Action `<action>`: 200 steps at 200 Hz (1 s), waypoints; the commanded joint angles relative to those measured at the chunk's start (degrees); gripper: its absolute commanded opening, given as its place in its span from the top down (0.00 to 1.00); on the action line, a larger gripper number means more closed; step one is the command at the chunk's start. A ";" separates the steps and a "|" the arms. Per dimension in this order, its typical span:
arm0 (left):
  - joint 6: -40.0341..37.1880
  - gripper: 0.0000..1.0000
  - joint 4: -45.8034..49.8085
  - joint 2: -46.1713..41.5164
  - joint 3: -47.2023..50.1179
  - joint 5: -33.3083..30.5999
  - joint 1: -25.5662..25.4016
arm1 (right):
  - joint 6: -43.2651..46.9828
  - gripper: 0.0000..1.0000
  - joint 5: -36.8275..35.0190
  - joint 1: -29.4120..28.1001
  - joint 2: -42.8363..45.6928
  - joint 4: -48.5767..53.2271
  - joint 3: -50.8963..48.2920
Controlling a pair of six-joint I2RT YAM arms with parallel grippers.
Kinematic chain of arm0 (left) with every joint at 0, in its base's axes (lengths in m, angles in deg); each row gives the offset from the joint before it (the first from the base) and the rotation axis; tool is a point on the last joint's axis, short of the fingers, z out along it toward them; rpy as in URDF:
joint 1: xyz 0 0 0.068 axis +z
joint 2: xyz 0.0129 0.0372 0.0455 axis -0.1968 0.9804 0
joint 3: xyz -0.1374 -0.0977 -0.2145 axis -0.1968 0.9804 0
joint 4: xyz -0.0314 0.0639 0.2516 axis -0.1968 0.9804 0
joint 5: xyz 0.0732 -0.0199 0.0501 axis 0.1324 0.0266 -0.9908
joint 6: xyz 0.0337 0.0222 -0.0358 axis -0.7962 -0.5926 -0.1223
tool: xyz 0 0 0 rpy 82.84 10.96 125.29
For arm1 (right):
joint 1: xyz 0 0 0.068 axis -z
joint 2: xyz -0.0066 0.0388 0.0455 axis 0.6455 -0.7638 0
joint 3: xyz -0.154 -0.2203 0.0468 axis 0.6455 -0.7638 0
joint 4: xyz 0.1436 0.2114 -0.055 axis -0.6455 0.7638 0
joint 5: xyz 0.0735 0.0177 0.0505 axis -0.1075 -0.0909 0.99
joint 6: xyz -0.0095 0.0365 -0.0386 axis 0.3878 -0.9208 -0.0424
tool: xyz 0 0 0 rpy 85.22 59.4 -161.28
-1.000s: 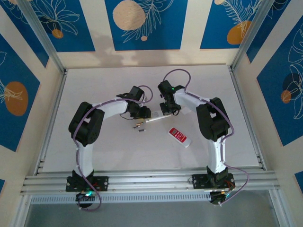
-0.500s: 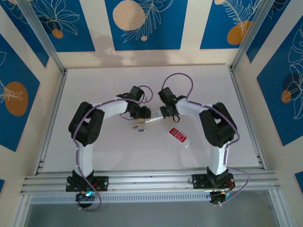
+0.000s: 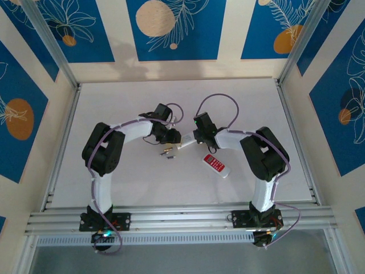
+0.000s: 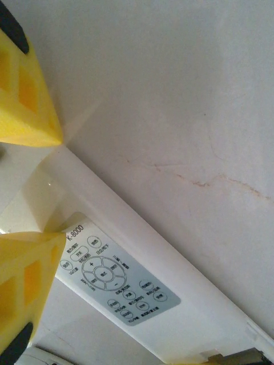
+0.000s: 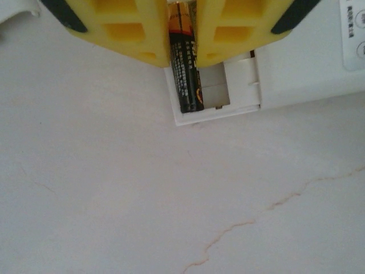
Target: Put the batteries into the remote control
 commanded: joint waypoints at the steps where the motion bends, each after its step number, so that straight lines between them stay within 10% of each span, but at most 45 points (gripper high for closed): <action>1: -1.48 0.58 3.30 1.15 0.75 -6.02 2.53 | -1.26 0.75 2.46 1.05 -5.82 0.97 -1.25; 200: -2.23 0.58 4.27 1.24 -1.03 -5.81 3.50 | -7.74 0.61 18.30 5.17 7.25 19.77 6.47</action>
